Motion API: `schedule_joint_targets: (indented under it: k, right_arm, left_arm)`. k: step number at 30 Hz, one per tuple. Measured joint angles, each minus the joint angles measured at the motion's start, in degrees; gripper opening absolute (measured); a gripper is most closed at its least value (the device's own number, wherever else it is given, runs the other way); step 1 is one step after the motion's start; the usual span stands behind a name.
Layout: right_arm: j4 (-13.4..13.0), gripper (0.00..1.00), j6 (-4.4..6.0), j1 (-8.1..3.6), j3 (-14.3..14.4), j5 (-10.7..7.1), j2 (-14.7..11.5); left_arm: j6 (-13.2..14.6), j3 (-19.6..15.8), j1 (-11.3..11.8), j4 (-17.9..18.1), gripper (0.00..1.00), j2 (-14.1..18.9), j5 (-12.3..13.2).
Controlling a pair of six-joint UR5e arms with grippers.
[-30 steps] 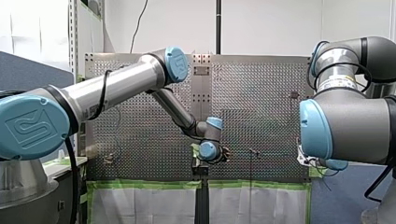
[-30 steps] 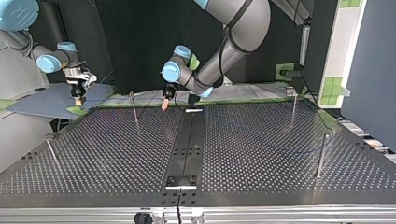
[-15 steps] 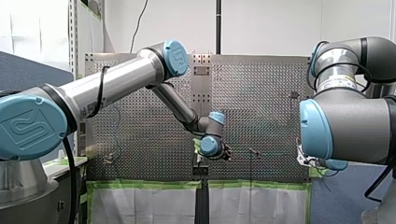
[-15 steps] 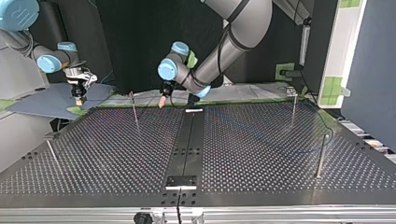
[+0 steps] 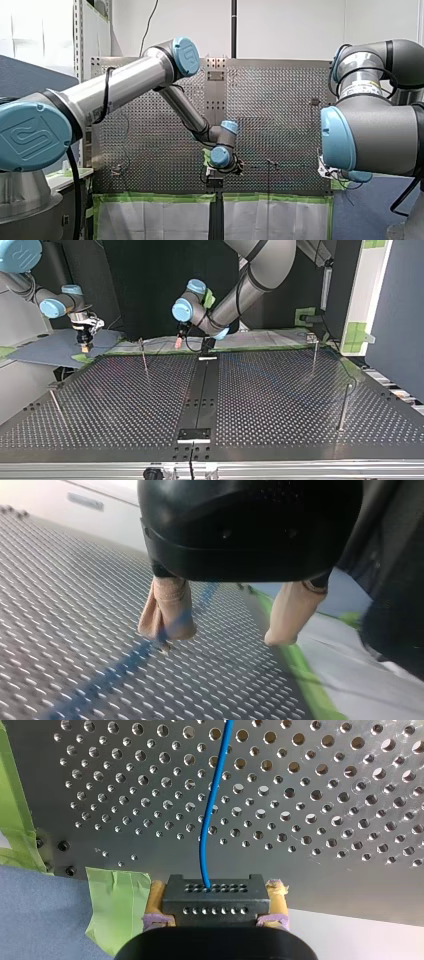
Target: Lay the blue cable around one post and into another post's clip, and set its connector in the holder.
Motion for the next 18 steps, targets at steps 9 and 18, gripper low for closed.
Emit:
schedule_joint_targets:
  k: [9,18]
  right_arm:
    - [0.26,0.00,0.00,0.04,0.00,0.02,0.00]
    - [0.30,0.00,0.00,0.02,-0.02,0.03,0.00]
  left_arm:
    - [0.34,-0.09,-0.88,-0.08,1.00,1.80,0.87]
    - [0.49,-0.10,-1.47,-1.58,1.00,1.85,3.48]
